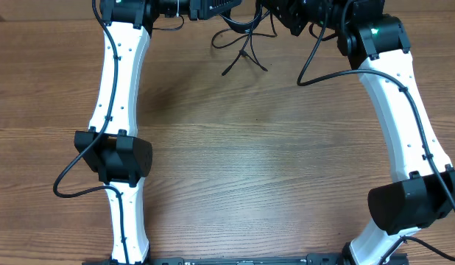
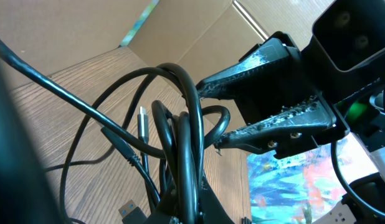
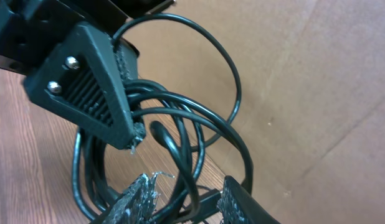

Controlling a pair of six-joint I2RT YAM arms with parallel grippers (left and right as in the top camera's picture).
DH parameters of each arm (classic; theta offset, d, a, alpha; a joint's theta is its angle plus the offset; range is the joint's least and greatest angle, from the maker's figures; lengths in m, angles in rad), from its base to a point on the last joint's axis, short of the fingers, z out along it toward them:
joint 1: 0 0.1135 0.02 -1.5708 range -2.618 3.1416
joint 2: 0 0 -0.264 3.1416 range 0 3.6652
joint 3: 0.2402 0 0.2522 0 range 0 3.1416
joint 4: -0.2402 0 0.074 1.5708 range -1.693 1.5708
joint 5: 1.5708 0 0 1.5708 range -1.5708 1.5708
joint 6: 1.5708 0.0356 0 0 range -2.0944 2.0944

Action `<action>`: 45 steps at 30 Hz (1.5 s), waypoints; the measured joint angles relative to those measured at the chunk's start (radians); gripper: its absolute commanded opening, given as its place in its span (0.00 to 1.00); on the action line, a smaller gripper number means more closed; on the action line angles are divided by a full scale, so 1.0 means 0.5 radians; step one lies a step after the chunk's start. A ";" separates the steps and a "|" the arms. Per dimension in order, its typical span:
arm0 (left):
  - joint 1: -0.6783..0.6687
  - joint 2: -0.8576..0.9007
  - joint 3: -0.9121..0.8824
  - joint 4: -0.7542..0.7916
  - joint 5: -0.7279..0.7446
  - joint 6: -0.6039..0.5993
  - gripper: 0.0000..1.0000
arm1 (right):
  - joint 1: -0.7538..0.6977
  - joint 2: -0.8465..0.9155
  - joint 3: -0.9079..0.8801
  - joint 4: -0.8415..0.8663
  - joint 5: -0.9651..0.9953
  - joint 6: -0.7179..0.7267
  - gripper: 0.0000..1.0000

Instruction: Untangle cables

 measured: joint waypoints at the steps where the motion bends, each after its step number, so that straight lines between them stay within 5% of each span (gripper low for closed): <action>1: -0.001 0.000 0.000 0.000 0.004 0.000 0.04 | 0.000 0.000 0.000 -0.001 -0.011 0.001 0.34; 7: -0.031 0.000 0.000 -0.001 0.005 0.012 0.04 | 0.001 0.000 0.000 -0.001 -0.083 0.047 0.29; 13: -0.066 0.000 0.000 -0.005 0.012 0.034 0.04 | 0.002 0.004 0.000 -0.052 -0.127 0.105 0.04; 21: -0.063 0.000 0.000 0.010 -0.086 0.069 0.04 | -0.002 0.011 0.000 -0.222 -0.482 0.352 0.04; 34: -0.075 0.000 0.000 0.029 -1.021 0.091 0.04 | -0.198 0.037 0.000 -0.356 -1.478 0.725 0.04; 39: -0.049 -0.001 0.000 0.036 -1.328 0.113 0.04 | -0.331 0.037 0.000 -0.657 -1.302 0.742 0.04; 45: 0.089 -0.001 0.000 0.063 -1.369 0.140 0.04 | -0.420 0.037 0.000 -0.949 -0.462 0.777 0.04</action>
